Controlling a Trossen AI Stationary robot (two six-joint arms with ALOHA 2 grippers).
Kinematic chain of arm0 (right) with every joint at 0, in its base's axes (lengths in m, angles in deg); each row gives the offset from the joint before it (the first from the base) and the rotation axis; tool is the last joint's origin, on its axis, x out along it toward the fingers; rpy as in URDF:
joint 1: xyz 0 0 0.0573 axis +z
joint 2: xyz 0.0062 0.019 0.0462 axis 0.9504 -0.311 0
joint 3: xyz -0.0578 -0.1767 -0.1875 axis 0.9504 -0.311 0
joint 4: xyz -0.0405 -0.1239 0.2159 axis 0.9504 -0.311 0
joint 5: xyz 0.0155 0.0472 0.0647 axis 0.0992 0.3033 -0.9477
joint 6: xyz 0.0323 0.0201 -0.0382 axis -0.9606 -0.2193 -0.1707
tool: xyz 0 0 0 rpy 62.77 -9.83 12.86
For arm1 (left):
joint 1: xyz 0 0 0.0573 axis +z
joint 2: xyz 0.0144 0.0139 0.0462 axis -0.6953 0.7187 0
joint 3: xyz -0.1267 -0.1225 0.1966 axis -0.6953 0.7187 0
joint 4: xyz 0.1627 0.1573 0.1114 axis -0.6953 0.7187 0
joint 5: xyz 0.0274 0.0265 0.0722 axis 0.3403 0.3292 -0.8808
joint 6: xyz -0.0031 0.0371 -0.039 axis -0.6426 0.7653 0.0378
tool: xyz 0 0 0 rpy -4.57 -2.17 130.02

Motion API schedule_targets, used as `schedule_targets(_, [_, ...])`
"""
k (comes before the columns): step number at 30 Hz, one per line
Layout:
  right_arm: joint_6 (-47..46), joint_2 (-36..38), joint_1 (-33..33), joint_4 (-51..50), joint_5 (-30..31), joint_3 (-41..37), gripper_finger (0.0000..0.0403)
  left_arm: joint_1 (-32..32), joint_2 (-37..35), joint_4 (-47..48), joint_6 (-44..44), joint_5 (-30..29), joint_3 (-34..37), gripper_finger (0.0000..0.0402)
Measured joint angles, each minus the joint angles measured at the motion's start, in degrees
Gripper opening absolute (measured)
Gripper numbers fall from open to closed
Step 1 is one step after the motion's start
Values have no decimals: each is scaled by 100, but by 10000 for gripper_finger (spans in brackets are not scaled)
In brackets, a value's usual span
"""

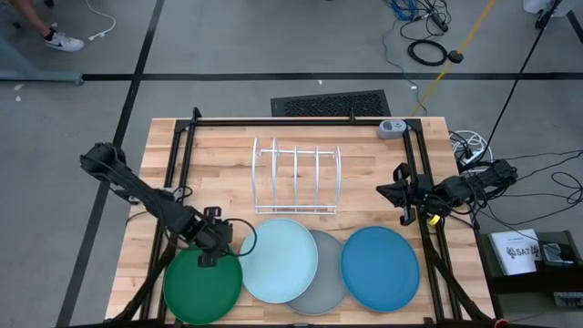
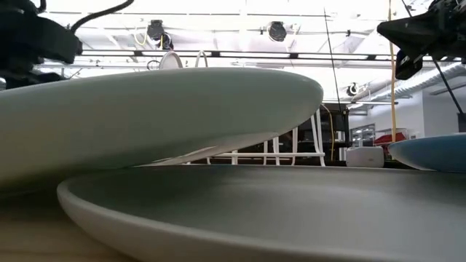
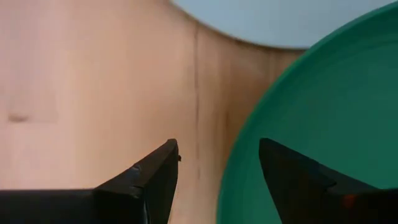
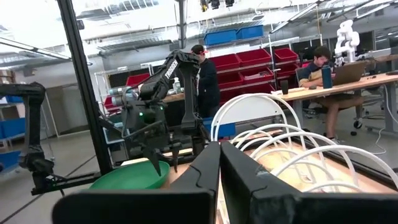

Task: Sort dishes
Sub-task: Put the green plate in the dish rack

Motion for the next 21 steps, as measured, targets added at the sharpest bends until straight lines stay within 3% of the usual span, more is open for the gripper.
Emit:
schedule_targets(11, [0, 0, -2, 0, -1, 0, 9, 86, 545, -823, 118, 414, 447, 209])
schedule_targets(14, [7, 0, -2, -3, 2, 0, 9, 86, 570, -833, 119, 415, 447, 170])
schedule_targets(21, [61, 0, -2, -22, 8, 0, 9, 86, 541, -857, 324, 551, 418, 21])
